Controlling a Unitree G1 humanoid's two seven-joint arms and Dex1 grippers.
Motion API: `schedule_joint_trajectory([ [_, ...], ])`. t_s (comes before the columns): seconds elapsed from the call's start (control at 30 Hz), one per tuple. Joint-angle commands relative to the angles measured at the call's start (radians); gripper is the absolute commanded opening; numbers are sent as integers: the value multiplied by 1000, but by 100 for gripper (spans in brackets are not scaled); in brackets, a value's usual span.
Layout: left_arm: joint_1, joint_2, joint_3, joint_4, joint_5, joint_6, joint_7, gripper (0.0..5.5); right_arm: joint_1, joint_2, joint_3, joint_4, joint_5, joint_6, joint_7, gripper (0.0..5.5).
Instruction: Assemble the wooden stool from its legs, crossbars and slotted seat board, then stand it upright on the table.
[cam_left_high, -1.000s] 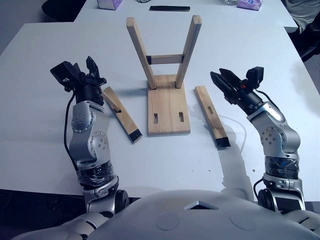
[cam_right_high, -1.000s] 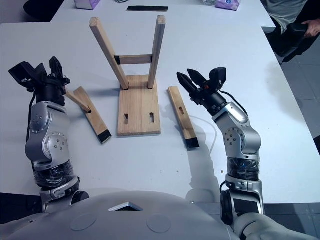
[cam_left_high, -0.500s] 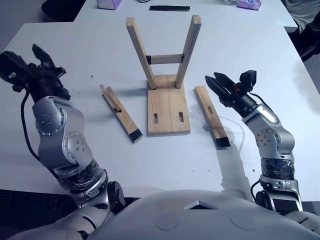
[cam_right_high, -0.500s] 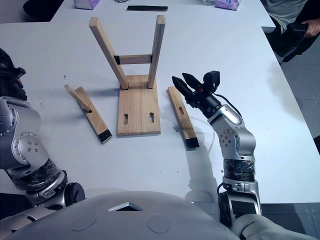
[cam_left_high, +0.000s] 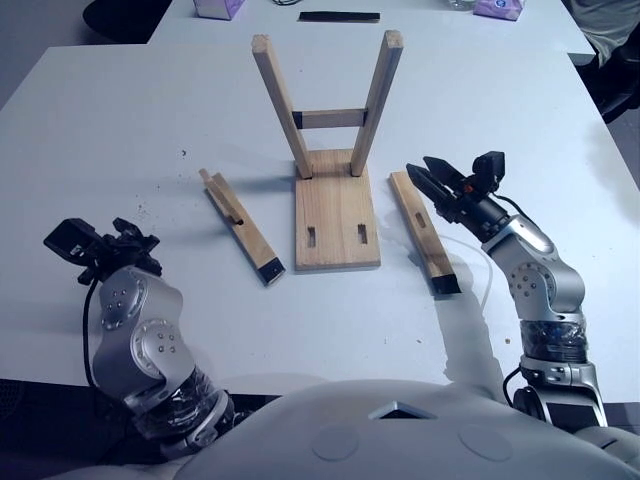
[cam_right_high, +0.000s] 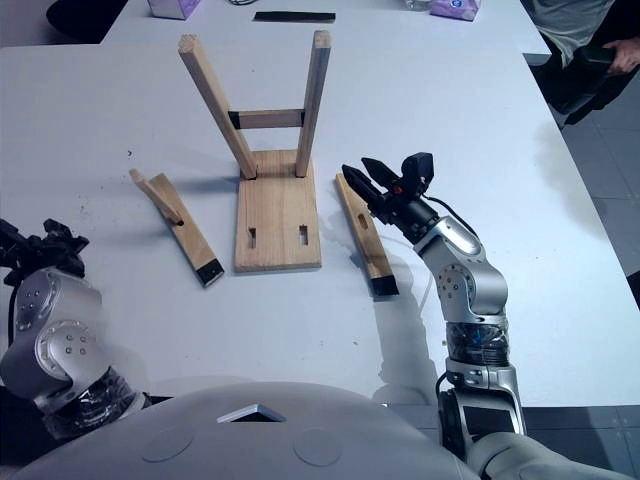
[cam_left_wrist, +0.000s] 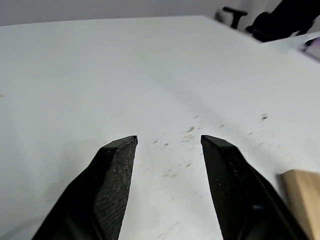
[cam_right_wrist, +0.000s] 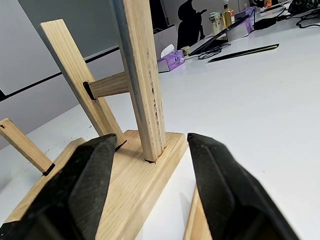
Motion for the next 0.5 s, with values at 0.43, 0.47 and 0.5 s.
schedule_joint_trajectory([
  [0.43, 58, -79, -95, -14, -24, 39, 6, 237, 15, -8, -13, -24, 0, 15, -14, 262],
  [0.47, 59, -78, -98, -15, -26, 41, 7, 237, 13, -9, -13, -23, 0, 16, -13, 262],
  [0.5, 60, -77, -100, -14, -29, 41, 6, 237, 11, -10, -13, -22, 0, 17, -13, 262],
])
